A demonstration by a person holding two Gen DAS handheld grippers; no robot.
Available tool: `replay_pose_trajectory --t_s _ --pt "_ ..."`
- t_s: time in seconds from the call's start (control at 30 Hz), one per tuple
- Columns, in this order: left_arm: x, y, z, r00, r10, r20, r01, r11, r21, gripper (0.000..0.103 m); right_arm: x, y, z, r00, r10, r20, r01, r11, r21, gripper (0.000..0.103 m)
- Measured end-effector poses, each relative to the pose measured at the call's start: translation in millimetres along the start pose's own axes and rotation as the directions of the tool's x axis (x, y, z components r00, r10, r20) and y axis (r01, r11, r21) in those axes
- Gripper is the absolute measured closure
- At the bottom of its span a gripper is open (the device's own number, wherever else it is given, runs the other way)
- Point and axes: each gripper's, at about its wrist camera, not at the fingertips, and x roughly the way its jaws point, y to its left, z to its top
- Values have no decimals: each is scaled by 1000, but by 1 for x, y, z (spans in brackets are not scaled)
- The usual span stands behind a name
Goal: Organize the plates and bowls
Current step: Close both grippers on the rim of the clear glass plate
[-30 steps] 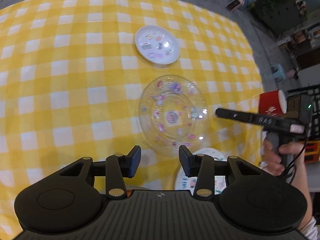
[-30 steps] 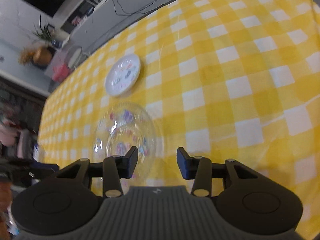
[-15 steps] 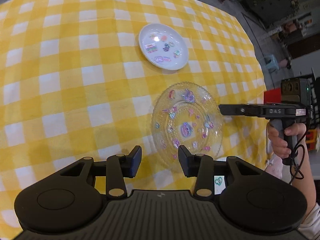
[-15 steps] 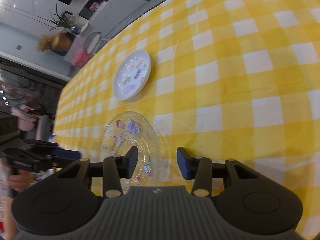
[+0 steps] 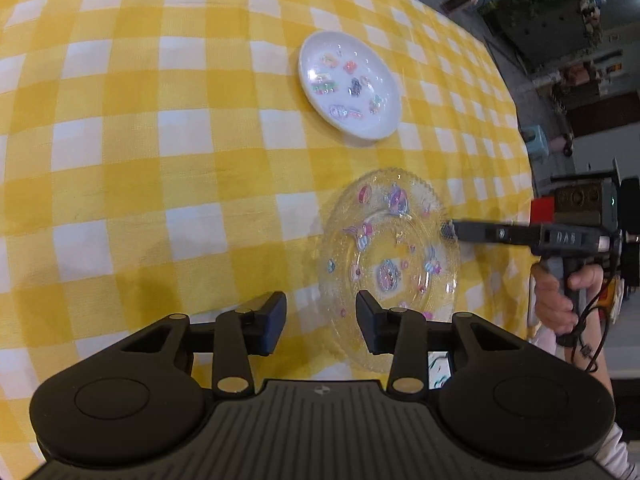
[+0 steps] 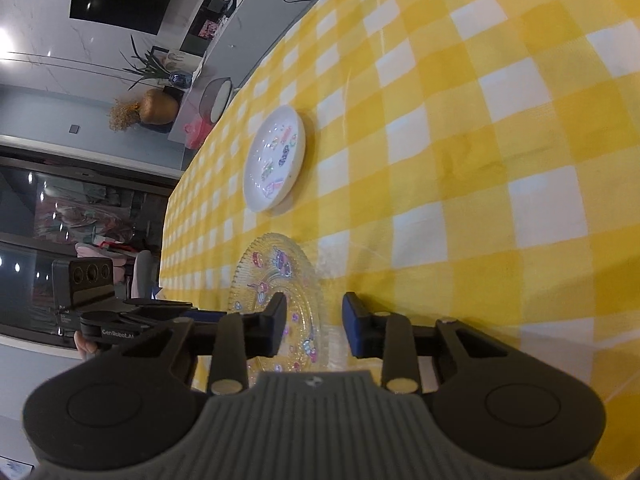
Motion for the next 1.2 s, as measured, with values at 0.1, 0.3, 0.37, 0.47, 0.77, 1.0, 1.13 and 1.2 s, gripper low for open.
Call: replay_pose_trajectory --t_s 0.1,0.3,0.37,0.47,0.77,1.0,1.13,1.2 --pt "2 -3 -2 1000 0 15 0 1000 14 56 2 3 -4 1000 10 -29 -11 1000 -13 74" --pt "8 -4 2 999 1 32 1 998 -62 69 9 11 -8 999 -20 -35 18 999 -40 79" --pt "11 0 5 1000 -4 29 8 993 -121 73 9 10 -9 999 -25 -29 25 1000 -19 80" --pt "13 0 6 999 25 44 -18 987 -161 85 8 10 -10 998 -54 -14 53 998 -24 89" --pt "16 -8 6 997 61 45 -53 987 -149 93 2 -7 -30 996 2 94 -4 1000 22 101" --pt "17 -26 11 992 122 29 -117 985 -128 93 -3 -13 -36 990 5 139 -26 988 150 99" --pt "9 -33 11 992 120 32 -116 987 -112 93 -10 -10 -38 989 14 148 -41 983 181 99" --pt "6 -39 11 992 123 27 -120 988 -96 93 -13 -7 -38 988 9 153 -38 982 186 99"
